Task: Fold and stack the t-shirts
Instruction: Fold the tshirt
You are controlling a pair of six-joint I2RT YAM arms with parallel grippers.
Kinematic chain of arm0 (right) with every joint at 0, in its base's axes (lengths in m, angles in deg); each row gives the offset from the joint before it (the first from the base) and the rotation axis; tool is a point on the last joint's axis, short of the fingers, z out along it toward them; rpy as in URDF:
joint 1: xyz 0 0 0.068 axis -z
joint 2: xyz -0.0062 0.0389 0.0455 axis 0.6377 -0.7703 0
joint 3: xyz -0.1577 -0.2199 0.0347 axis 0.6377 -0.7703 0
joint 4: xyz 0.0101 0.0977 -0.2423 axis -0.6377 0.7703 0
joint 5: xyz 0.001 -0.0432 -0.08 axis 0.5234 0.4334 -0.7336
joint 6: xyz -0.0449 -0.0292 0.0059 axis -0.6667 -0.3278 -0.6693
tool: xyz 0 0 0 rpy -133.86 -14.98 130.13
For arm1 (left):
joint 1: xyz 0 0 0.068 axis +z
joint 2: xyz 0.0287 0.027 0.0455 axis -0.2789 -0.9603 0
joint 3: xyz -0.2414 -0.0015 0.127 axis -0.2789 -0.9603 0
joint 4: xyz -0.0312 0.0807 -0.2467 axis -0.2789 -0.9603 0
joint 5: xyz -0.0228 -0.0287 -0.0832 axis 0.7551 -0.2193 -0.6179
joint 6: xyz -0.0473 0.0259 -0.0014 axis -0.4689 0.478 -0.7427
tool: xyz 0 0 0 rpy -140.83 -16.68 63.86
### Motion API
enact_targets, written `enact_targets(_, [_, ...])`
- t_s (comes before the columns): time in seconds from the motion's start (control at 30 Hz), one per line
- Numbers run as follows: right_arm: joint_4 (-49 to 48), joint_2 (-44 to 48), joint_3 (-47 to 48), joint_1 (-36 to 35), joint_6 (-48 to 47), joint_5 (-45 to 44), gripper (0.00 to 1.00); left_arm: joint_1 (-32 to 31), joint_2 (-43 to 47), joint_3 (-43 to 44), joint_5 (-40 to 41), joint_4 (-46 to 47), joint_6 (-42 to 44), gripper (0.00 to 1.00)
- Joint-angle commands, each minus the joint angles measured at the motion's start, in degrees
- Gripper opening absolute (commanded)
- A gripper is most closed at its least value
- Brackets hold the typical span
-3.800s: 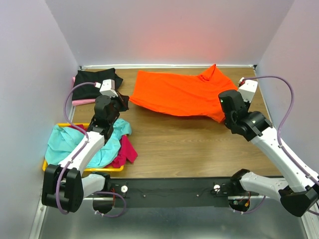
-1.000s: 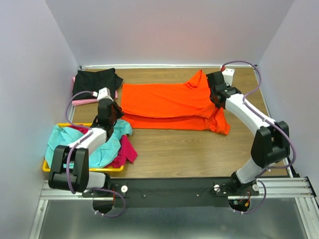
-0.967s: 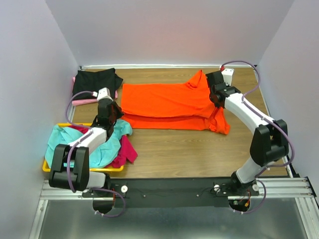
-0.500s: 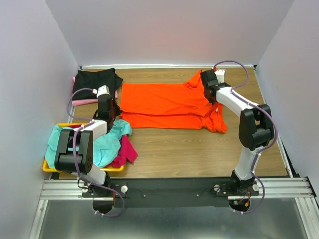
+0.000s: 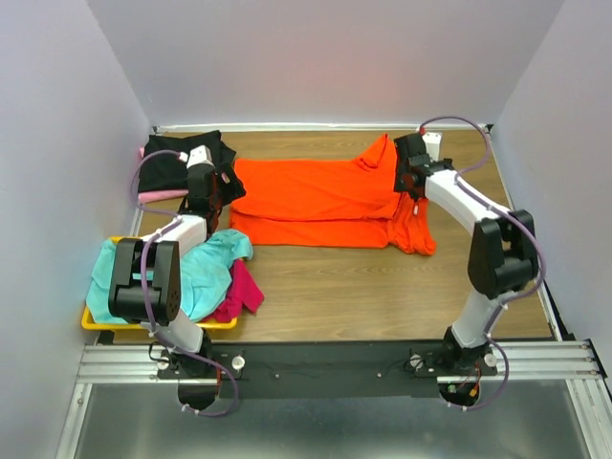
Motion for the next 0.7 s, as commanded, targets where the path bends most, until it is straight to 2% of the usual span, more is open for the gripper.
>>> enact_targets(0.0, [0.0, 8.6, -7.9, 0.2, 3.1, 4.9, 0.98, -1.5, 2.7, 1.4, 2.9, -1.2, 1.3, 0.91])
enact_targets(0.07, [-0.3, 13.3, -12.4, 0.2, 4.6, 8.0, 0.98, -3.5, 4.0, 0.8, 5.1, -1.2, 1.2, 0.91])
enact_targets(0.2, [-0.4, 21.5, -21.8, 0.3, 6.7, 12.5, 0.96, -11.5, 7.5, -1.8, 7.9, 0.0, 0.3, 0.91])
enact_targets(0.23, [-0.3, 24.6, -24.8, 0.3, 7.3, 13.8, 0.95, -15.4, 8.5, -3.0, 8.1, 1.0, -0.7, 0.91])
enact_targets(0.37, [-0.4, 30.4, -30.5, 0.3, 8.9, 16.5, 0.92, -22.6, 10.2, -7.3, 5.9, 6.1, -3.3, 0.91])
enact_targets(0.47, [-0.6, 30.6, -31.6, 0.4, 9.9, 17.8, 0.87, -26.0, 9.5, -8.5, 5.2, 10.0, -4.6, 0.91])
enact_targets(0.67, [-1.7, 28.0, -33.0, 0.7, 10.7, 17.7, 0.7, -28.4, 4.3, -8.4, 2.1, 13.8, -5.0, 0.91])
